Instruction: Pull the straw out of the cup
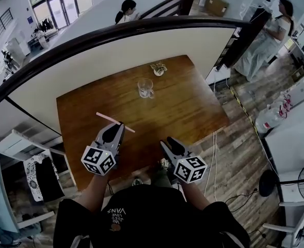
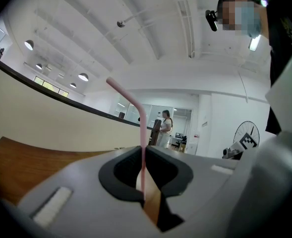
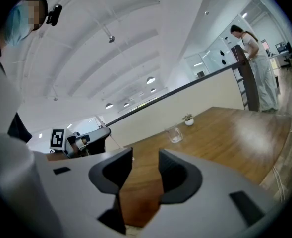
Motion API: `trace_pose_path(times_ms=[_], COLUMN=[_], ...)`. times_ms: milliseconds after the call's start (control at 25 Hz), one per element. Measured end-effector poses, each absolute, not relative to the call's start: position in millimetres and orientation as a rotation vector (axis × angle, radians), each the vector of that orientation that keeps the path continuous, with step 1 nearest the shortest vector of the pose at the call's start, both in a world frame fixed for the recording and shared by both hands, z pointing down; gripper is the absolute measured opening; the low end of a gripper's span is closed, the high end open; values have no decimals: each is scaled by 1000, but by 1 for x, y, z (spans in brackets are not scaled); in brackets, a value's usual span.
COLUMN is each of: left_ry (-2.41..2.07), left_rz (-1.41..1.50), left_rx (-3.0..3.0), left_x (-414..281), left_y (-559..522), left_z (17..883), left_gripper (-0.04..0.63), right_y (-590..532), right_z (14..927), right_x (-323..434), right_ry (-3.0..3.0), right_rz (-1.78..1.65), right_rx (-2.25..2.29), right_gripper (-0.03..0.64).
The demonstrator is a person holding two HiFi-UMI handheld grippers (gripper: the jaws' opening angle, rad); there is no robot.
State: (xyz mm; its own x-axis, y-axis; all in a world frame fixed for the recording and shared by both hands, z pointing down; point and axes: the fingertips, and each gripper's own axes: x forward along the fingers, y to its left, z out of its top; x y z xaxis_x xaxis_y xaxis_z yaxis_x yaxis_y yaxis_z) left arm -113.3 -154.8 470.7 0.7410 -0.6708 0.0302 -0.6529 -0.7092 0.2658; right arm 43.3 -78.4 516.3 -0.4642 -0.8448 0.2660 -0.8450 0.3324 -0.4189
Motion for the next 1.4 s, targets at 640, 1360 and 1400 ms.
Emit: trace_pose_path(times_ms=[640,1360,1400], left_ry=[-991,-977,-977], left_rz=[-56,-63,-64], left_rx=[2682,2651,2651], left_x=[-138,-137,-137], left_y=[-110,-86,-86], left_z=[484,495,495], left_gripper=[34,34,34], right_y=[-56,-46,-46], right_z=[542,549,549], right_x=[30,25,25], right_ry=[-2434,-2401,-2401], right_rz=[820,811,811], right_rx=[1739,1753,1752], right_gripper=[24,12,12])
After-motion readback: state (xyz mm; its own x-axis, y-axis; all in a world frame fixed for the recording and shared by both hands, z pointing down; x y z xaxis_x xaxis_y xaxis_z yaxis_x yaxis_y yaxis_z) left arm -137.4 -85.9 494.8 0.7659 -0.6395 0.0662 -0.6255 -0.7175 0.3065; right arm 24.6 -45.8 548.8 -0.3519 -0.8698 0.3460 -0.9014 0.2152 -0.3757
